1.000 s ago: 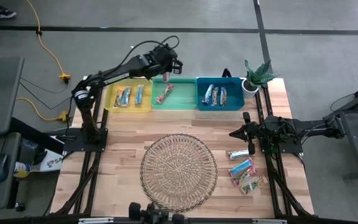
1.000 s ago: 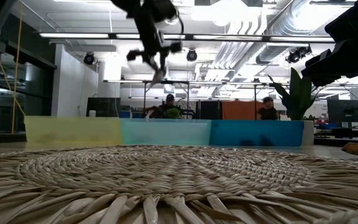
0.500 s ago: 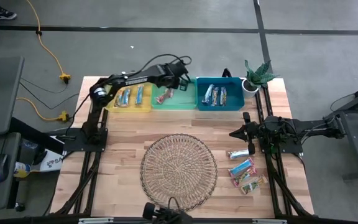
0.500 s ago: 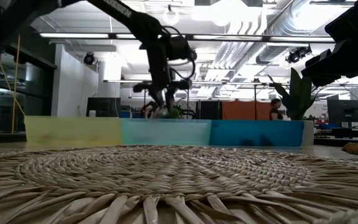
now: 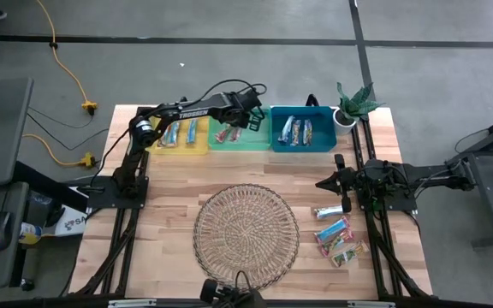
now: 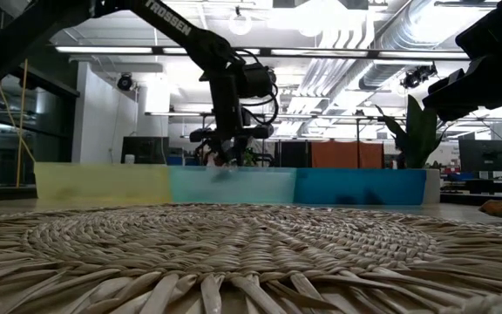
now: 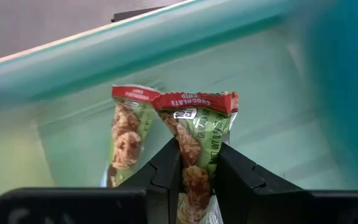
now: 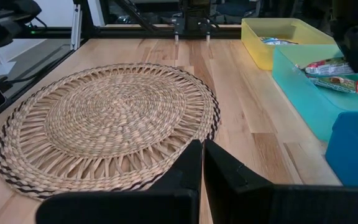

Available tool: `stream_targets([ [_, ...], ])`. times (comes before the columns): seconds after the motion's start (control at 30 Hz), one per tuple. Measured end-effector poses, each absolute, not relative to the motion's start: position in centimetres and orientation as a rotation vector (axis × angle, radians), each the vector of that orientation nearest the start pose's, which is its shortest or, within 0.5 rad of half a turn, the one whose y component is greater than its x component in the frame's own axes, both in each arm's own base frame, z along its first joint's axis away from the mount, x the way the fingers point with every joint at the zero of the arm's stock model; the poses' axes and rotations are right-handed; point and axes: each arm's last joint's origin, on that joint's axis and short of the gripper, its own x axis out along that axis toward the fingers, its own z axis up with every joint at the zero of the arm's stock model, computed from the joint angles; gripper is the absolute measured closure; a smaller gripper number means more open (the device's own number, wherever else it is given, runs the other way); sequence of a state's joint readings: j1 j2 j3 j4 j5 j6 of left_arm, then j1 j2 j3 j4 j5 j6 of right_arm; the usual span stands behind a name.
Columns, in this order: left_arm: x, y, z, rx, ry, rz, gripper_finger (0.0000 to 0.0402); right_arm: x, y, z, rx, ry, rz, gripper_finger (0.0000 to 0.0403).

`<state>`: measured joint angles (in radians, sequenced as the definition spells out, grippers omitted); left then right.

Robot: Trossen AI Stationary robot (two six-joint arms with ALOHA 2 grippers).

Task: Pick and place Granola Bars by type
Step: Put the red granola bar into the green bin, then put the yellow granola bar into the yellow bin

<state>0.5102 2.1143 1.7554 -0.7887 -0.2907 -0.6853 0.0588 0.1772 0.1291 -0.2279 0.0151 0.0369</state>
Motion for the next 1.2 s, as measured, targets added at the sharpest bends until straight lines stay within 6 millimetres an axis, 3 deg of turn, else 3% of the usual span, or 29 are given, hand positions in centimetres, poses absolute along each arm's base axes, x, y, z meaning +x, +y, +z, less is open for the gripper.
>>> stream_targets([
  [0.2,38.6,22.4,21.2,-0.707,0.908,1.024,0.0311,10.1,0.6,17.2,0.027,0.277,0.038,0.0402],
  [0.53,38.7,22.4,21.2,-0.725,0.906,0.998,0.0205,10.1,0.5,17.2,0.027,0.277,0.038,0.0402],
  [0.7,38.9,22.3,21.7,-0.731,0.895,0.937,0.0178,10.1,0.5,17.2,0.027,0.277,0.038,0.0402],
  [0.87,38.3,22.0,24.0,-0.703,0.841,0.931,0.0177,10.1,0.5,17.2,0.026,0.277,0.038,0.0402],
  [1.03,37.1,21.3,27.6,-0.671,0.761,0.918,0.0177,10.1,0.5,17.2,0.027,0.277,0.038,0.0402],
  [1.2,36.2,18.9,31.8,-0.562,0.702,0.823,0.0177,10.1,0.5,17.2,0.026,0.277,0.038,0.0402],
])
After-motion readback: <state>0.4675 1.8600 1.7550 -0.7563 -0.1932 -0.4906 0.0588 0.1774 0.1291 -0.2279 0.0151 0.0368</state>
